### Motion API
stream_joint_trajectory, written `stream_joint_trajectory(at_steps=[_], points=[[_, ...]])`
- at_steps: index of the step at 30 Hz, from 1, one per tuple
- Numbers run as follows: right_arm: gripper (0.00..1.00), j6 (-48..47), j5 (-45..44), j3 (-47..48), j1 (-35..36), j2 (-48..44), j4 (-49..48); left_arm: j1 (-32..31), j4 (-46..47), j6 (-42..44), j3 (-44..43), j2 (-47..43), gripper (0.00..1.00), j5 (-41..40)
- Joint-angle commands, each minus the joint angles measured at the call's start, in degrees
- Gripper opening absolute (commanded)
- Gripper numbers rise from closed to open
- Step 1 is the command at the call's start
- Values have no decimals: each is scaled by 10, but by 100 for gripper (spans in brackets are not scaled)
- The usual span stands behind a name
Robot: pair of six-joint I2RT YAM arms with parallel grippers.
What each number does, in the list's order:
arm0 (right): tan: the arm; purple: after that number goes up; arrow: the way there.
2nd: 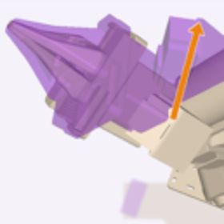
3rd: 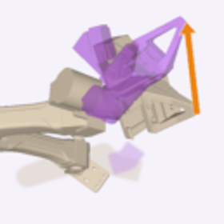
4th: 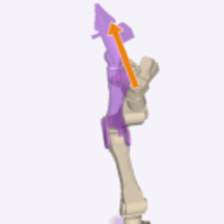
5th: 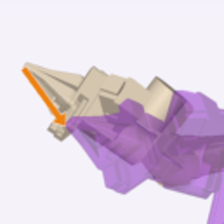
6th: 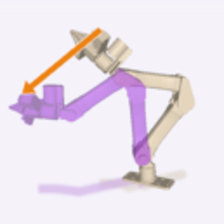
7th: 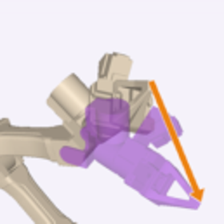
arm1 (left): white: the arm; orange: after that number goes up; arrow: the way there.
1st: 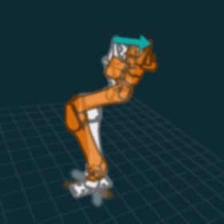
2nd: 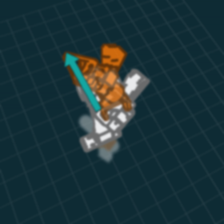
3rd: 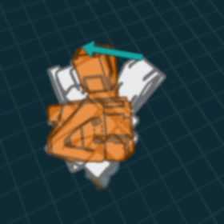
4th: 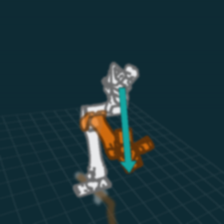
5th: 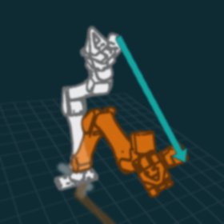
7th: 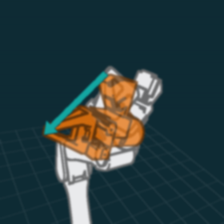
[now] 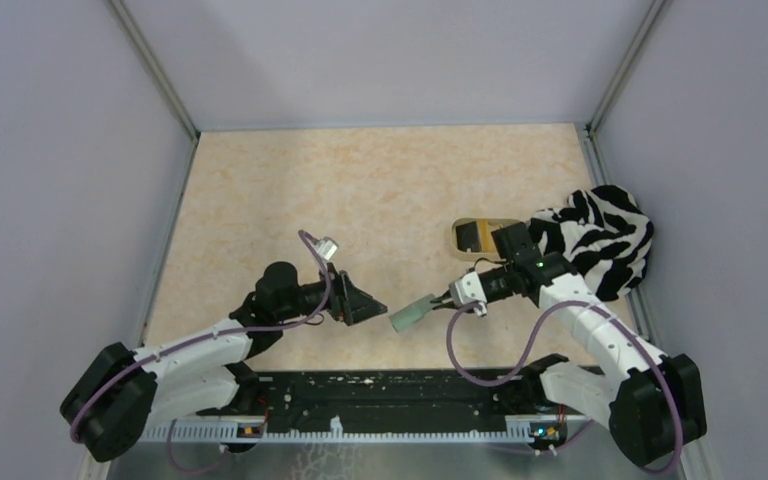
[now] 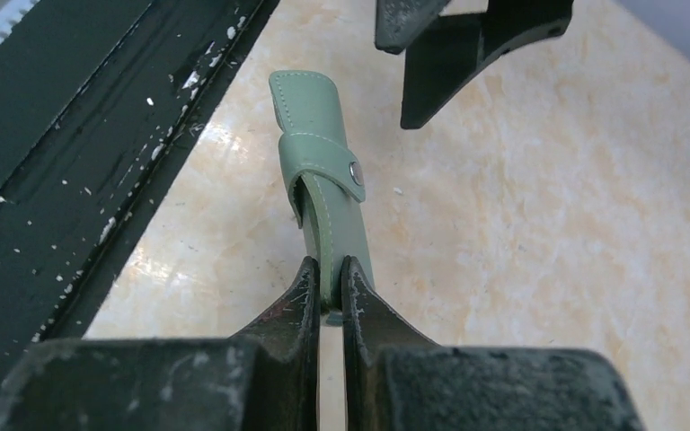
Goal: Put the credit cards into the card holder
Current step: Open the card holder at the center of the board.
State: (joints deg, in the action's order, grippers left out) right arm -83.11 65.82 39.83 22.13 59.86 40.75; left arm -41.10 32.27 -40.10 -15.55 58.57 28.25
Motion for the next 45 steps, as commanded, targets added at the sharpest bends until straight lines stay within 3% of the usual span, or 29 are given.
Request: stream_joint_trajectory(at_steps=[1,5,9,15,18,24,27,32,37,45], points=[[0,-207,73,6,-24,-25,92,3,44,-118,5,8,99,-3],[0,-362,101,0,-43,-37,163,3,50,-178,-10,58,98,49],[0,-404,115,-6,-52,-42,181,-1,168,-254,-1,128,98,98],[0,-434,124,-20,-55,-44,179,-25,258,-299,-18,179,97,107],[0,-446,127,-22,-55,-42,180,-45,264,-307,-38,200,91,107],[0,-454,125,-29,-63,-47,177,-67,329,-340,-48,254,69,119],[0,-453,123,-30,-65,-47,174,-68,349,-349,-48,266,64,127],[0,-450,117,-31,-70,-50,169,-69,340,-344,-54,265,64,139],[0,-464,135,-24,-81,-55,188,-69,270,-294,-63,293,71,155],[0,-470,138,-28,-88,-56,192,-69,384,-340,-51,355,67,185]])
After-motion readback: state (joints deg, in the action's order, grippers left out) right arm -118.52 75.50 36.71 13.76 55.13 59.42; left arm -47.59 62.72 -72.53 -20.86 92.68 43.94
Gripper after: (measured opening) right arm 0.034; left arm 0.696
